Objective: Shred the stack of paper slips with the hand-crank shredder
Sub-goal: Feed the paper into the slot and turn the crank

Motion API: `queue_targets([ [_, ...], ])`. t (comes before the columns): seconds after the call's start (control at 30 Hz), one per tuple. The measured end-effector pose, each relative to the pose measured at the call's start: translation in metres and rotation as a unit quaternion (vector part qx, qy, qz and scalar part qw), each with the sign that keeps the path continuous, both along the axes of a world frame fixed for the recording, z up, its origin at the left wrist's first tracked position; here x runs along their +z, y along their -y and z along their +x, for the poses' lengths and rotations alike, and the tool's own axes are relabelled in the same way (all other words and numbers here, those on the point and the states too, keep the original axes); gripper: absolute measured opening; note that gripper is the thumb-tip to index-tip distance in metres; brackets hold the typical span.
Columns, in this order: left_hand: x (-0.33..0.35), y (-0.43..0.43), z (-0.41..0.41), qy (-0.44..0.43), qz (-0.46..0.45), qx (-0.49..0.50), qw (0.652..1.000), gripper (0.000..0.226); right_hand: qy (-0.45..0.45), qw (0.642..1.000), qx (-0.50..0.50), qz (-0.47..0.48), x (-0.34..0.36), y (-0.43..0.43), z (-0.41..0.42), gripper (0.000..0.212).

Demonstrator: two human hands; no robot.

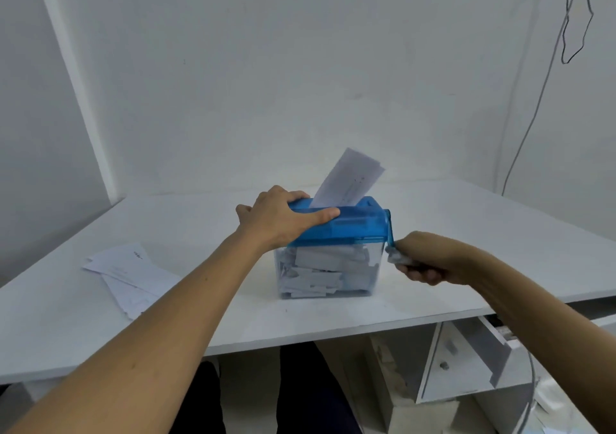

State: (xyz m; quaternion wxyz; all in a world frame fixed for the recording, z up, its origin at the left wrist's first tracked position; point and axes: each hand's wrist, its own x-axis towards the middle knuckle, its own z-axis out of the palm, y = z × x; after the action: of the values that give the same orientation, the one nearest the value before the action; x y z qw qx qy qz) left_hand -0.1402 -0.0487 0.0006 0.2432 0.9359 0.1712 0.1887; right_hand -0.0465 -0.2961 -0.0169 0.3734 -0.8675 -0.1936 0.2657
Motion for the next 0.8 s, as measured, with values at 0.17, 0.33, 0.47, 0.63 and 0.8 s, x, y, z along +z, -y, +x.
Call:
queue_targets([
  [0.17,0.005,0.000,-0.001,-0.009,0.002,-0.021,1.000,0.092,-0.005,0.993,0.022,0.120,0.042,0.023,-0.017,0.039],
  [0.33,0.012,0.001,-0.002,-0.054,0.039,-0.046,0.997,0.098,0.154,0.978,0.140,-0.001,0.051,0.026,-0.020,0.039],
  [0.47,0.039,0.000,0.002,-0.142,0.062,-0.078,0.985,0.088,0.255,0.960,0.114,-0.028,0.037,0.027,-0.021,0.029],
  [0.63,0.061,0.009,0.028,-0.201,-0.015,-0.160,0.966,0.114,0.360,0.931,0.062,-0.022,0.020,0.027,-0.034,0.029],
  [0.8,0.034,0.019,0.044,-0.119,-0.054,-0.132,0.983,0.120,0.515,0.852,0.079,0.053,-0.001,0.026,-0.038,0.015],
])
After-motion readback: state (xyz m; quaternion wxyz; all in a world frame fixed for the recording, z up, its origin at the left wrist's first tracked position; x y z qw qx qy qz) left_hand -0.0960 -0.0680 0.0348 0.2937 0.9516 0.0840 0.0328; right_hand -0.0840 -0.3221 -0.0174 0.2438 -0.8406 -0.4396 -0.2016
